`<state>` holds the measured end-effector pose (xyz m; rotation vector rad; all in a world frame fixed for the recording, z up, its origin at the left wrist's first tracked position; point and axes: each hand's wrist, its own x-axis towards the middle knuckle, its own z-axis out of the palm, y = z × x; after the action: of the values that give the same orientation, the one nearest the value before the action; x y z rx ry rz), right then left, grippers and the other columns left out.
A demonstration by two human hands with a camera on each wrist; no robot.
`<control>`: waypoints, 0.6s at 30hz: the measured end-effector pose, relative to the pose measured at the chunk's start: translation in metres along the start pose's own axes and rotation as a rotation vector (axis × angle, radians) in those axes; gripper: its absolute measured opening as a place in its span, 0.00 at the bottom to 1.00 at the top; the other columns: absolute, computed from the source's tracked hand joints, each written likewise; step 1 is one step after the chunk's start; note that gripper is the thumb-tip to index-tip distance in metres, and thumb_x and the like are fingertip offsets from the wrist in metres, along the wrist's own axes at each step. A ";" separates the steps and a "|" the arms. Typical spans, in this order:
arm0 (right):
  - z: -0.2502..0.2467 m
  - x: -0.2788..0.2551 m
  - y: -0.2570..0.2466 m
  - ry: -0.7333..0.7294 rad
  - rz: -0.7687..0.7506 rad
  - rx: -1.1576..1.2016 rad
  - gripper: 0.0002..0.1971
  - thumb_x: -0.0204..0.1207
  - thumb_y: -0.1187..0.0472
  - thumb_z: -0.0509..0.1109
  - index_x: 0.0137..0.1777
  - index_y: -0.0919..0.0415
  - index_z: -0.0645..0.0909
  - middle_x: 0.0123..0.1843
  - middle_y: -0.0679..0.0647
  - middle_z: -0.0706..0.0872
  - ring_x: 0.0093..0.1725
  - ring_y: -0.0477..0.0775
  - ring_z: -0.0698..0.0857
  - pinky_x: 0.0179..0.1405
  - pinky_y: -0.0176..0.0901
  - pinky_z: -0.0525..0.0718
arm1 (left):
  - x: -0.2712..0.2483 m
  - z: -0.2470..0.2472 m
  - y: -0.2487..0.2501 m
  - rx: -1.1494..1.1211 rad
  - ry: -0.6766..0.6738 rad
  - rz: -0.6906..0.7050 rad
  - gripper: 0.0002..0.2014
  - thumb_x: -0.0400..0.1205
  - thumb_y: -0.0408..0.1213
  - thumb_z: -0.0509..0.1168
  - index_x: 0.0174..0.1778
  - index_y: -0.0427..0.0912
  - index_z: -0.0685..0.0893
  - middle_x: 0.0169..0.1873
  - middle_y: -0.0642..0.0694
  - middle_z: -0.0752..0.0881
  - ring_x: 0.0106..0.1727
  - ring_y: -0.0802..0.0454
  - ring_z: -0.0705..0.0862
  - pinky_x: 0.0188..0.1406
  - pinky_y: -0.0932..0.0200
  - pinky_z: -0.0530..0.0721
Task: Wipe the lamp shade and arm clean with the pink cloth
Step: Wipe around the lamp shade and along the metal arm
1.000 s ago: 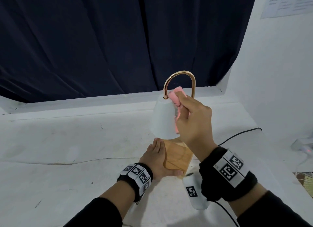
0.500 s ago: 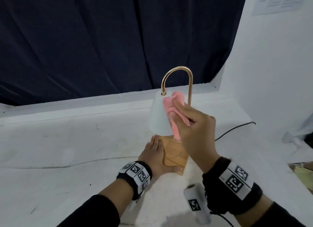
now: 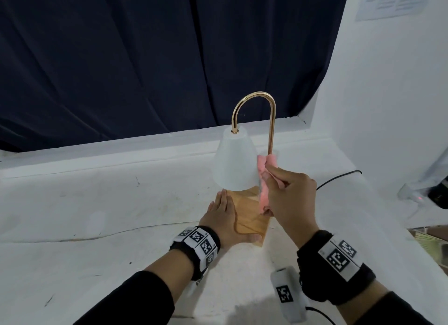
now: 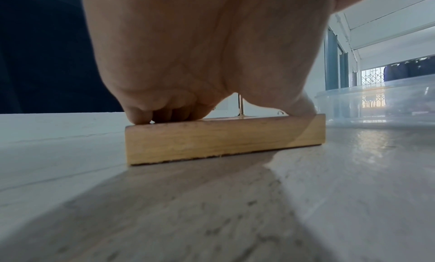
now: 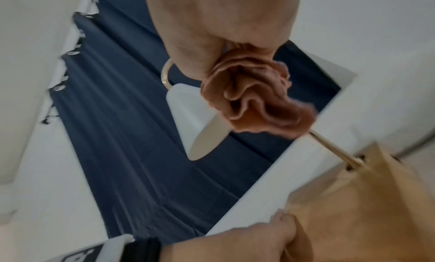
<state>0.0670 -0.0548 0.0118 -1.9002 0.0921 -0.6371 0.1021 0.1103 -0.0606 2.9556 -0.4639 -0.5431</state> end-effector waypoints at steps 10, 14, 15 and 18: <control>0.027 0.024 -0.035 0.117 -0.471 0.149 0.19 0.81 0.71 0.75 0.70 0.57 0.84 0.65 0.45 0.89 0.56 0.35 0.88 0.56 0.27 0.84 | -0.002 0.003 0.005 -0.055 0.027 -0.018 0.74 0.64 0.85 0.58 0.85 0.28 0.33 0.86 0.33 0.33 0.88 0.42 0.35 0.88 0.45 0.42; 0.022 0.017 -0.010 0.087 -0.088 0.255 0.15 0.84 0.63 0.74 0.58 0.38 0.89 0.26 0.41 0.79 0.28 0.39 0.71 0.31 0.31 0.73 | -0.006 -0.003 0.005 -0.068 0.024 0.009 0.71 0.68 0.81 0.60 0.85 0.28 0.35 0.87 0.33 0.35 0.88 0.41 0.37 0.88 0.47 0.44; 0.020 0.013 -0.005 0.081 -0.057 0.249 0.17 0.84 0.63 0.74 0.55 0.33 0.87 0.23 0.37 0.74 0.26 0.40 0.69 0.30 0.30 0.71 | -0.006 -0.006 0.001 -0.059 0.007 0.034 0.70 0.69 0.80 0.60 0.85 0.28 0.35 0.87 0.34 0.35 0.88 0.42 0.36 0.87 0.48 0.44; 0.016 0.003 -0.001 0.059 -0.030 0.196 0.16 0.83 0.65 0.74 0.52 0.36 0.88 0.19 0.39 0.69 0.24 0.42 0.67 0.28 0.27 0.66 | -0.008 -0.013 -0.014 -0.006 -0.048 0.110 0.63 0.76 0.74 0.61 0.86 0.31 0.34 0.87 0.36 0.33 0.88 0.45 0.35 0.86 0.51 0.45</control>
<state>0.0763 -0.0424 0.0089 -1.6971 0.0371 -0.6972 0.1039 0.1267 -0.0483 2.8954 -0.6235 -0.6026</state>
